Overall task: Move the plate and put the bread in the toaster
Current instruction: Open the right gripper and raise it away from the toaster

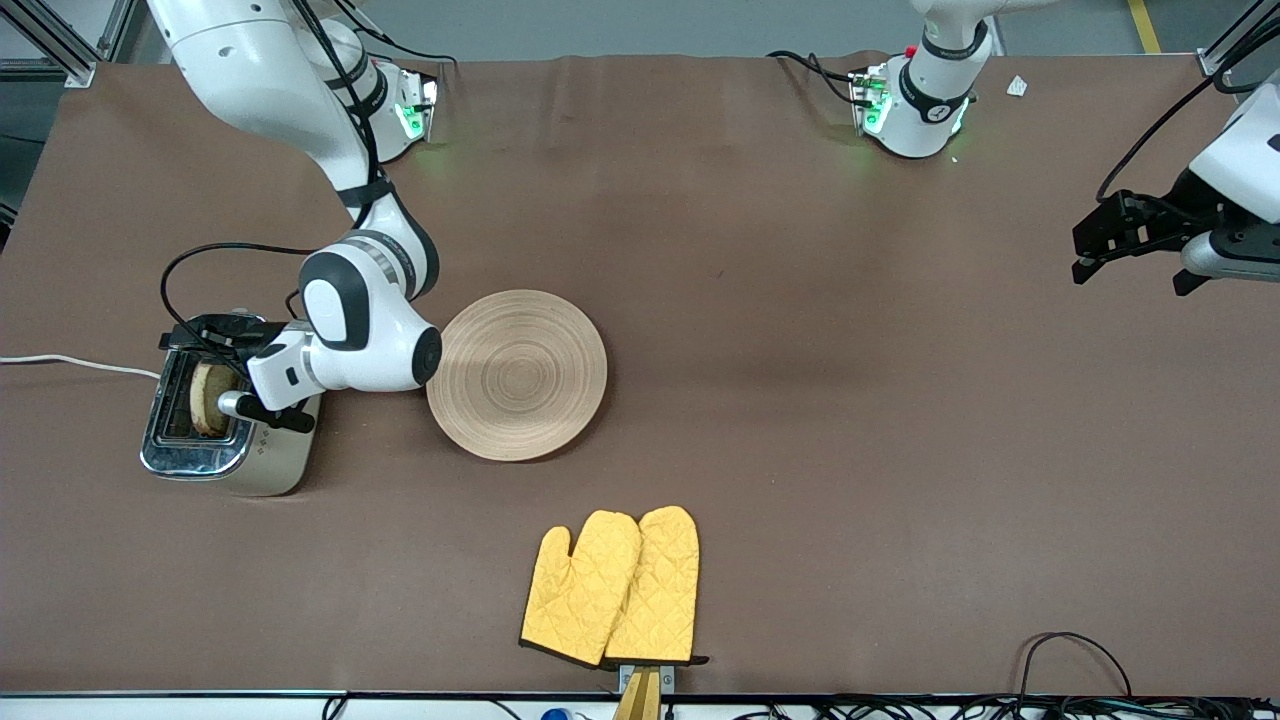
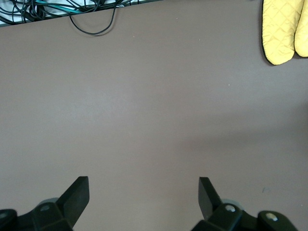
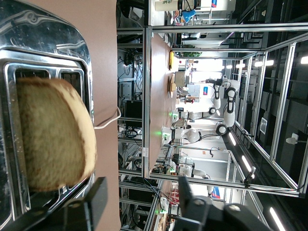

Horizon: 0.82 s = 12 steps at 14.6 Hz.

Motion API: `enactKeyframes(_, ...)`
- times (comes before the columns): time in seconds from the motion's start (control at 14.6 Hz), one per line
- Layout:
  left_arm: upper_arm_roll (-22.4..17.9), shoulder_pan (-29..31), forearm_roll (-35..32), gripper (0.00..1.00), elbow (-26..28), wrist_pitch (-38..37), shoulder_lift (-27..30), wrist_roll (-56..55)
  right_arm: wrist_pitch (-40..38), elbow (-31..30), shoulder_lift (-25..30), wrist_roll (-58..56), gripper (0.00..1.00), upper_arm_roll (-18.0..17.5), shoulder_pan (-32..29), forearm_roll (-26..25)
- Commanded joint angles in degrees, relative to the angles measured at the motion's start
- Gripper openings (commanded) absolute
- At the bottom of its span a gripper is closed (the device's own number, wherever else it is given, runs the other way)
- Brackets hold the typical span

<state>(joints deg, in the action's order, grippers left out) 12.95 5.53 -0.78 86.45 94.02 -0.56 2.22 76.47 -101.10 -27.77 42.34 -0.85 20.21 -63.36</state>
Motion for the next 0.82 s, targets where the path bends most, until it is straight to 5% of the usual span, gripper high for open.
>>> enactKeyframes(0.0, 0.1, 0.2, -0.4, 1.00, 0.6, 0.6, 0.5, 0.5, 0.3, -1.1, 1.4, 0.7, 1.00, -0.4, -0.3, -0.2)
enactKeyframes(0.14, 0.1, 0.3, -0.4, 1.00, 0.6, 0.6, 0.4, 0.5, 1.1, -0.1, 2.6, 0.3, 1.00, -0.9, -0.6, 1.8)
enactKeyframes(0.27, 0.1, 0.2, -0.4, 1.00, 0.6, 0.6, 0.4, 0.6, 2.9, 7.0, 4.1, -1.2, 1.00, -0.7, -0.4, 17.1)
enactKeyframes(0.41, 0.1, 0.2, -0.4, 1.00, 0.6, 0.6, 0.4, 0.6, 3.0, 11.8, 4.7, -2.1, 1.00, -0.6, -0.6, 25.4)
enactKeyframes(0.62, 0.1, 0.2, -0.4, 1.00, 0.6, 0.6, 0.4, 0.6, 10.3, 10.8, 14.3, -2.3, 1.00, -0.3, -7.9, 46.1)
enactKeyframes(0.75, 0.1, 0.3, -0.4, 1.00, 0.6, 0.6, 0.5, 0.6, 14.0, 8.6, 19.5, -3.3, 1.00, -0.5, -10.9, 52.2)
